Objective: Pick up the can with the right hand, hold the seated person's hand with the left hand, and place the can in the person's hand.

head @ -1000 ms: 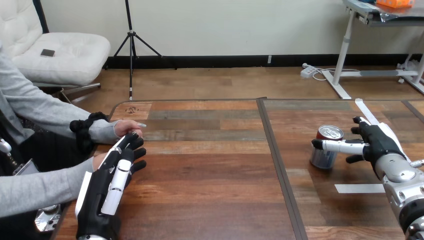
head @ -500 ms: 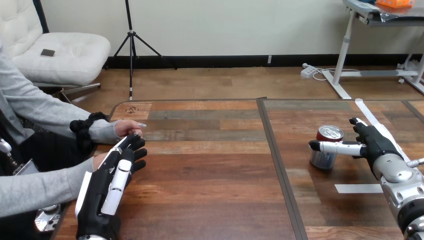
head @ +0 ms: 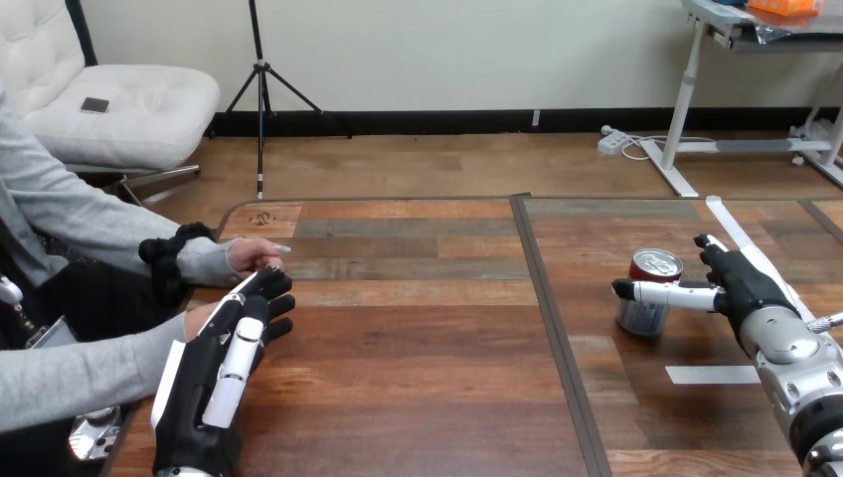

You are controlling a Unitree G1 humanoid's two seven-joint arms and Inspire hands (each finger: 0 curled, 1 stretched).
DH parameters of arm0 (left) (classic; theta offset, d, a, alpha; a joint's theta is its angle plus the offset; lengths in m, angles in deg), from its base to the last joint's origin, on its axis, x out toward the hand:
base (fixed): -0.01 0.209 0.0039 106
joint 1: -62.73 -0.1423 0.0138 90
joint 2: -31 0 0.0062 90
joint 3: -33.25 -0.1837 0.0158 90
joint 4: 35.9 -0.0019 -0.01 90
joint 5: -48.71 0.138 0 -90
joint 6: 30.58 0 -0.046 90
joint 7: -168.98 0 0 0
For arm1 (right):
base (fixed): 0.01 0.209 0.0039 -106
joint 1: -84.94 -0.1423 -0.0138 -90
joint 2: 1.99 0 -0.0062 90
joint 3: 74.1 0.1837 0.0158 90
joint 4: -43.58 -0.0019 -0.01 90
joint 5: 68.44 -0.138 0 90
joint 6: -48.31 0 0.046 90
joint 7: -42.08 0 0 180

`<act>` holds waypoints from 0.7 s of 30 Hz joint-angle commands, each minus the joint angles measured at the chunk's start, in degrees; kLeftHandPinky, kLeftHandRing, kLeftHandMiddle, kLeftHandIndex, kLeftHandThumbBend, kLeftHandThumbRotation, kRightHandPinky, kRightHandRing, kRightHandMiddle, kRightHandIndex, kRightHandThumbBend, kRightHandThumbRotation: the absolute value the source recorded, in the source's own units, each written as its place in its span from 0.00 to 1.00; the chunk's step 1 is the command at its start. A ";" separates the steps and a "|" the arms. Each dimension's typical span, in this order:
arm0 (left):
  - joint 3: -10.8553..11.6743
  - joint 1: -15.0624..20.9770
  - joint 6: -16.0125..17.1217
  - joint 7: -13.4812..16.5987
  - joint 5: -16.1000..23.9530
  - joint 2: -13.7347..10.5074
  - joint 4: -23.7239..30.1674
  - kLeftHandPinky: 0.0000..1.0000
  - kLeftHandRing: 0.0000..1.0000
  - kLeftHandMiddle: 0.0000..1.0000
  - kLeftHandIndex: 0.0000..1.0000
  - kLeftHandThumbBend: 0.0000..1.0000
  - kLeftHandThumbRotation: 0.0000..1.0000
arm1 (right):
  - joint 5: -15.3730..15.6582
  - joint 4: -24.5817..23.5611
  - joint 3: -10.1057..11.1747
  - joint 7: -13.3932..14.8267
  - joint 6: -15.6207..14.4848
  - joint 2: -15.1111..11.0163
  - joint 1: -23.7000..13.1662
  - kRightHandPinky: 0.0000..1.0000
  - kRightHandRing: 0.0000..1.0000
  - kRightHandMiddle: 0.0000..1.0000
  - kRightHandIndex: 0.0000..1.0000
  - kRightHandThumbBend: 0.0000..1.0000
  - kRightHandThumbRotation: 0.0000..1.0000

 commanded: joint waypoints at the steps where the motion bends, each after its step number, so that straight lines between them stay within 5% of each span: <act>1: 0.10 2.52 1.00 -0.40 -0.27 -0.54 1.33 0.81 0.84 0.84 0.80 0.46 0.83 | -0.24 -0.42 -0.13 -0.31 0.59 0.39 -2.95 0.92 1.00 1.00 1.00 1.00 0.30; 12: 0.18 2.58 0.94 -0.40 -0.16 -0.62 1.24 0.81 0.84 0.84 0.80 0.46 0.83 | 0.12 -0.86 -0.45 -0.01 2.57 0.56 -2.50 0.89 1.00 1.00 1.00 1.00 0.27; 21: 0.35 2.53 0.87 -0.62 -0.74 -0.30 1.56 0.80 0.83 0.83 0.80 0.46 0.84 | 0.94 -1.07 -0.86 1.54 4.26 0.75 -2.14 0.76 0.93 0.96 0.95 1.00 0.20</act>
